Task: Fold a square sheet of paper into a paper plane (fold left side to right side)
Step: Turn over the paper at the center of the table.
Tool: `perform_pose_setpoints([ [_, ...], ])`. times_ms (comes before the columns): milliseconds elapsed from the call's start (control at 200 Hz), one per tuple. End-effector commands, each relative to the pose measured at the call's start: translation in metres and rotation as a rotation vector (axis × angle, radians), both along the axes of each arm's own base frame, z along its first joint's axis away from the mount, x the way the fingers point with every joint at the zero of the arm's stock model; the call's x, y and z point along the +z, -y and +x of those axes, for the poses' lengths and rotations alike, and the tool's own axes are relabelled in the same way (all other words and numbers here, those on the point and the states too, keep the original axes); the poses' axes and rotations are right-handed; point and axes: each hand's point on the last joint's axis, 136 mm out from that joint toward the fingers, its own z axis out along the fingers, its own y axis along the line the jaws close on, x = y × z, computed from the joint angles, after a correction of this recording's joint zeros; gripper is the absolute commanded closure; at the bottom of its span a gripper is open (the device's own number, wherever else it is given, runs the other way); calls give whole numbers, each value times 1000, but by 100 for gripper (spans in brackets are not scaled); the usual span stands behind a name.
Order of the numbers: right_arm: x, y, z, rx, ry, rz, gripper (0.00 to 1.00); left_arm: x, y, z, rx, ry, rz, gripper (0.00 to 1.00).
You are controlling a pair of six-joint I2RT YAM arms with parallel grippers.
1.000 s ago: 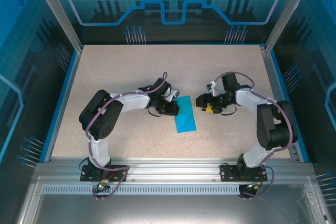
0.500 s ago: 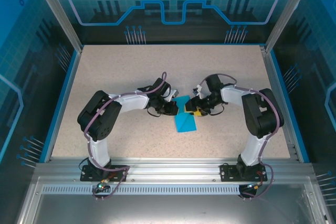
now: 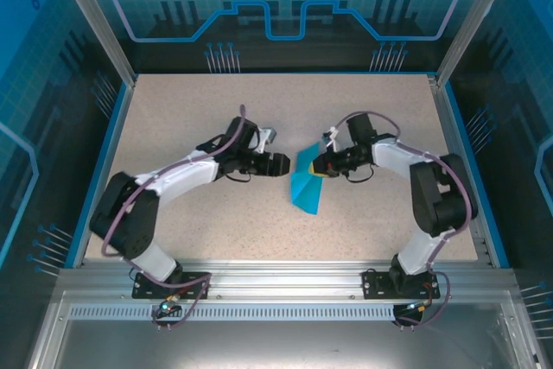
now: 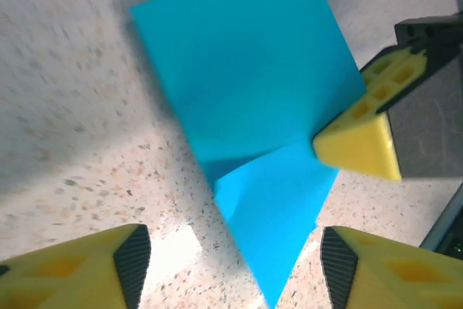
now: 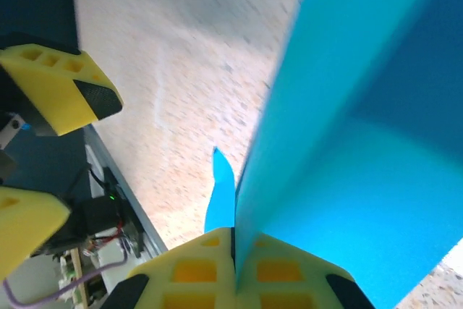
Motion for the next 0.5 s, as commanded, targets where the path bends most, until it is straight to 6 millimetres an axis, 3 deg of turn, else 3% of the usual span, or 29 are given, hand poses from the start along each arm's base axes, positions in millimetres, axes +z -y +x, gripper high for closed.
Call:
perform_pose_setpoints([
  [0,71,4,13,22,236,143,100,46,-14,6,76,105,-75,8],
  [55,104,8,17,25,338,195,99,75,-16,6,89,164,-139,2],
  [320,243,6,6,121,700,385,97,177,10,-15,-80,331,-461,2],
  [385,266,2,-1,147,751,409,96,191,13,-17,-106,352,-496,2],
  [495,287,-6,-12,192,775,437,97,212,23,-20,-174,372,-562,2],
])
